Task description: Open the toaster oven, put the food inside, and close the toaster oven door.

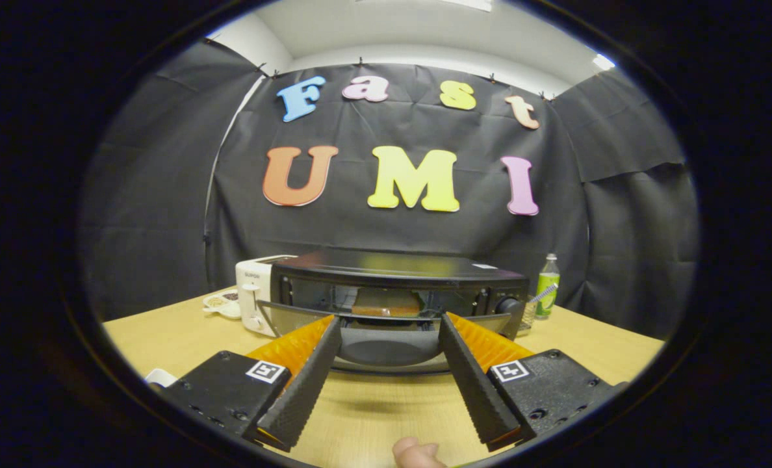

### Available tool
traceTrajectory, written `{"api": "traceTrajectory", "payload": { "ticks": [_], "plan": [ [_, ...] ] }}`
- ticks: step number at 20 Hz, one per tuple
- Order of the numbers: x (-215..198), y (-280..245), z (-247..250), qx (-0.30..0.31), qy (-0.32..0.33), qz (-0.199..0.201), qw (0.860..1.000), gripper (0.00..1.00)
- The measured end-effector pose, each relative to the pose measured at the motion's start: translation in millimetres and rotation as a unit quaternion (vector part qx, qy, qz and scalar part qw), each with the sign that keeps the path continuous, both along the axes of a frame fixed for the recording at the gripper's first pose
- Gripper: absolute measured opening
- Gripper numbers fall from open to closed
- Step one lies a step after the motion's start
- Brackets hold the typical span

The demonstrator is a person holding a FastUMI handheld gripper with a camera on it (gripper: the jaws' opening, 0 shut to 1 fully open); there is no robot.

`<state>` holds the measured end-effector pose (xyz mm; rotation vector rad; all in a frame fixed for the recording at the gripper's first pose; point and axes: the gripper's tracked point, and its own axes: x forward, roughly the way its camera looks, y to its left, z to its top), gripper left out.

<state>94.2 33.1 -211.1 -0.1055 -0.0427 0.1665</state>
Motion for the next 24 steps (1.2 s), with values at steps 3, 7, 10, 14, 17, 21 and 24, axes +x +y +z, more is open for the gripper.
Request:
{"api": "traceTrajectory", "payload": {
  "ticks": [3, 7, 10, 14, 17, 21, 24],
  "plan": [
    [2.4, 8.5, 15.1, -0.006, -0.017, 0.004, 1.000, 1.00],
    [-12.3, 11.5, 48.0, -0.011, -0.046, -0.003, 0.999, 1.00],
    [-35.8, 7.7, 68.7, 0.000, -0.032, -0.009, 0.999, 1.00],
    [-78.5, -3.7, 110.9, 0.003, -0.031, -0.028, 0.999, 1.00],
    [-119.7, -8.7, 147.2, 0.000, -0.050, -0.033, 0.998, 1.00],
    [-169.8, -15.5, 179.1, -0.005, -0.057, -0.051, 0.997, 1.00],
    [-200.5, -20.3, 193.1, 0.016, -0.063, -0.059, 0.996, 1.00]
  ]
}}
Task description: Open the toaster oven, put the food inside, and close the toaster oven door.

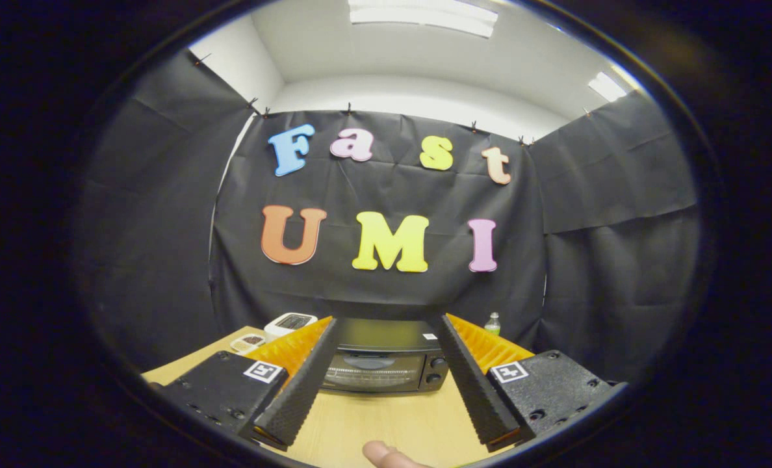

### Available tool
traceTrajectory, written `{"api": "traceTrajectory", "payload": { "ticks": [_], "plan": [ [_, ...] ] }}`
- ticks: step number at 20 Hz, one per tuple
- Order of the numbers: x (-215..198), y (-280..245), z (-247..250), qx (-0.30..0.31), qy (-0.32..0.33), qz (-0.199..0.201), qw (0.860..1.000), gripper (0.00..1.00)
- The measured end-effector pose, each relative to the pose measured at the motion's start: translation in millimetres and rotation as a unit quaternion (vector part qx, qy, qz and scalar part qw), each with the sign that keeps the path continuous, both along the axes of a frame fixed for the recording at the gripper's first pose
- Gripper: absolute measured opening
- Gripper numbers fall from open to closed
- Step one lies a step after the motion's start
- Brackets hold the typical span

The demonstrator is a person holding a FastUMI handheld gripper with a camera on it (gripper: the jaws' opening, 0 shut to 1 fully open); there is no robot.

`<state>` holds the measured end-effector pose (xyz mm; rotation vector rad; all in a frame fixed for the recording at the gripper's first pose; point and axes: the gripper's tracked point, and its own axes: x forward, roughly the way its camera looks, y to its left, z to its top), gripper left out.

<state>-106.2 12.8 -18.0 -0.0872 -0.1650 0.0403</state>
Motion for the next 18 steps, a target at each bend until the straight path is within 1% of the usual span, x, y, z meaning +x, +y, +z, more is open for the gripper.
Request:
{"api": "traceTrajectory", "payload": {
  "ticks": [2, 3, 7, 9, 12, 18],
  "plan": [
    [-16.7, 2.5, 13.4, 0.017, -0.017, 0.011, 1.000, 1.00],
    [-23.3, 4.2, 16.3, 0.013, -0.023, 0.017, 1.000, 1.00],
    [-40.0, 0.8, 13.4, -0.004, -0.035, 0.019, 0.999, 1.00],
    [-40.4, 7.2, 10.1, -0.010, -0.034, 0.041, 0.999, 1.00],
    [-35.3, -7.7, 3.2, -0.024, -0.021, 0.020, 0.999, 1.00],
    [-31.7, -12.1, -5.6, -0.006, -0.008, 0.026, 1.000, 1.00]
  ]
}}
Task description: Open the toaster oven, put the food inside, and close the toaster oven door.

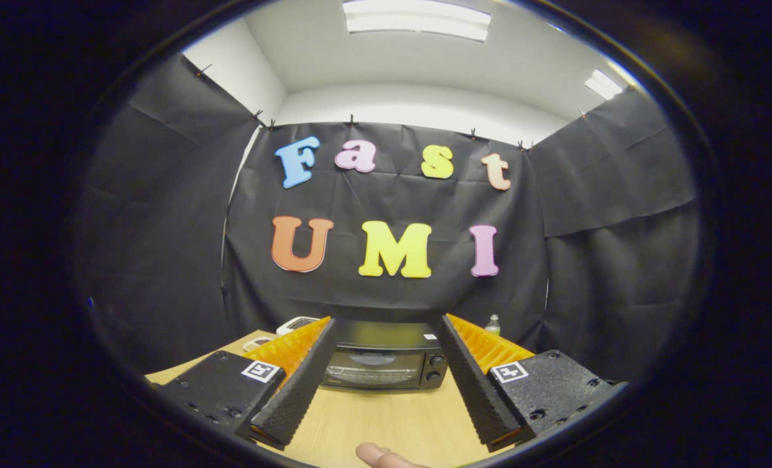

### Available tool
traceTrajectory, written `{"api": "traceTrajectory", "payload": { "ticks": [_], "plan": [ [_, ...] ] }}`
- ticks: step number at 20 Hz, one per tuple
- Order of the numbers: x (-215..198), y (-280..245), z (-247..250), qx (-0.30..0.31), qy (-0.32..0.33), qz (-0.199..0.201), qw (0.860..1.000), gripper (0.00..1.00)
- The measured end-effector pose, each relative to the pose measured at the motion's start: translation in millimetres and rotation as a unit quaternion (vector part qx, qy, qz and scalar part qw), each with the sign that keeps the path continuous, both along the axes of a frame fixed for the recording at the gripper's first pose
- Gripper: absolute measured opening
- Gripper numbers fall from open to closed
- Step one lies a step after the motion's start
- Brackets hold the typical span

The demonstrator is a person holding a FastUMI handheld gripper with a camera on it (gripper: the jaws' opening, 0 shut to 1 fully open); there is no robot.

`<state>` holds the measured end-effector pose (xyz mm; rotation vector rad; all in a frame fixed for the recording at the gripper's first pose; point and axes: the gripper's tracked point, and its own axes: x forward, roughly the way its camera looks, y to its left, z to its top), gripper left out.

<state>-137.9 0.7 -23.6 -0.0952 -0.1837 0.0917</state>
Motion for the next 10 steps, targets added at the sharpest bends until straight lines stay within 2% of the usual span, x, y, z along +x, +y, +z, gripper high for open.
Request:
{"api": "traceTrajectory", "payload": {
  "ticks": [10],
  "plan": [
    [2.5, -17.8, -5.0, 0.022, 0.002, -0.017, 1.000, 1.00]
  ]
}}
